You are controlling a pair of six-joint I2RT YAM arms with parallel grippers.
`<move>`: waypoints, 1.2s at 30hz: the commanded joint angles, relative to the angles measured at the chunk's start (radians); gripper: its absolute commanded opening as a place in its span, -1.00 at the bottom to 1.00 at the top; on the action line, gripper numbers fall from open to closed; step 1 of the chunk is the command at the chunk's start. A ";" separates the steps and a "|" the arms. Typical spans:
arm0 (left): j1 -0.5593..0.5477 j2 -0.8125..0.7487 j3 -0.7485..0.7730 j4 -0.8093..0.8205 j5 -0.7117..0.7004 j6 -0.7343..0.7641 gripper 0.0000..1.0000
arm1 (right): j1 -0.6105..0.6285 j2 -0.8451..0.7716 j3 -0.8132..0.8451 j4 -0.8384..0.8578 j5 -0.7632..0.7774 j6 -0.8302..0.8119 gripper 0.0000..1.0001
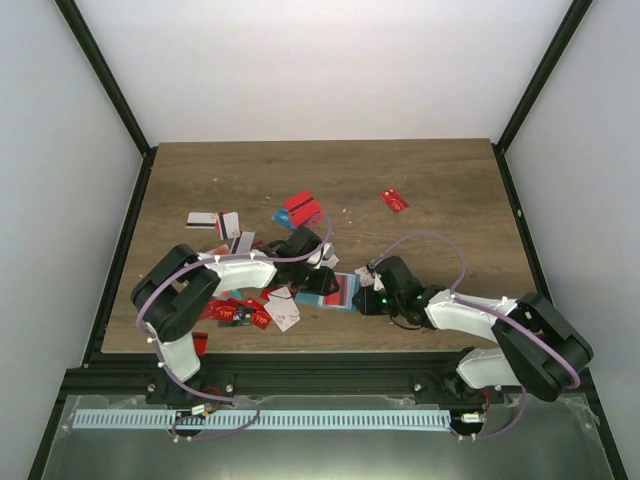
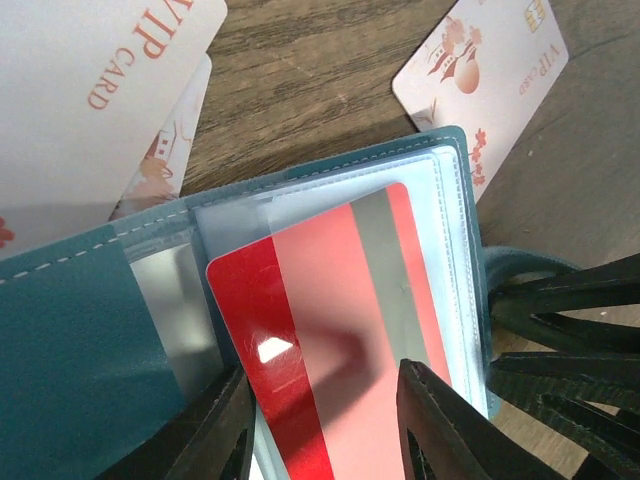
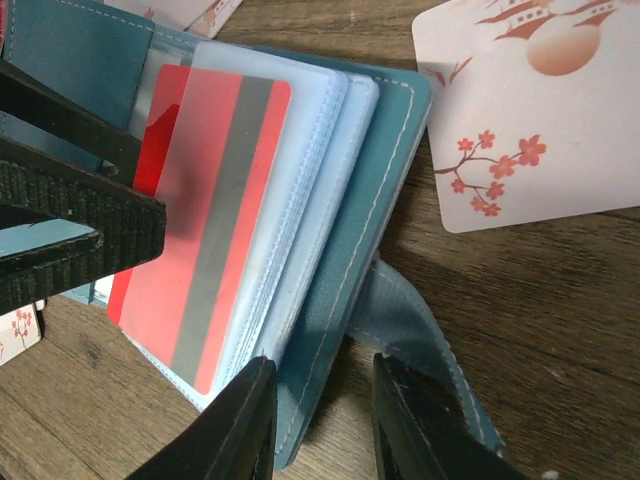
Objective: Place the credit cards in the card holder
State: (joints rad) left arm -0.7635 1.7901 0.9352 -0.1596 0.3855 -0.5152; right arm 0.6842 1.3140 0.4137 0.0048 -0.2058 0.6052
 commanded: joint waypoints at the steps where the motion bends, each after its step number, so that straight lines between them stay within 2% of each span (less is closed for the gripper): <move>1: -0.016 -0.008 0.020 -0.095 -0.085 0.021 -0.16 | 0.007 0.016 0.022 -0.011 0.006 -0.012 -0.42; 9: -0.042 0.022 0.062 -0.133 -0.130 0.028 -0.17 | 0.006 0.047 0.049 0.005 -0.003 -0.023 -0.42; 17: -0.081 0.077 0.128 -0.172 -0.172 0.036 -0.33 | 0.005 0.110 0.095 0.024 -0.016 -0.042 -0.43; 28: -0.117 0.114 0.188 -0.192 -0.160 0.065 -0.35 | 0.002 0.139 0.126 0.030 -0.022 -0.062 -0.43; 31: -0.124 0.113 0.196 -0.188 -0.120 0.094 -0.32 | -0.004 0.138 0.135 0.020 -0.017 -0.079 -0.43; 36: -0.125 0.080 0.183 -0.142 -0.035 0.110 -0.14 | -0.016 0.126 0.153 0.004 -0.016 -0.105 -0.43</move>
State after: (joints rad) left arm -0.8482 1.8614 1.1145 -0.3813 0.1814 -0.4320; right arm 0.6724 1.4296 0.5217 -0.0132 -0.2100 0.5404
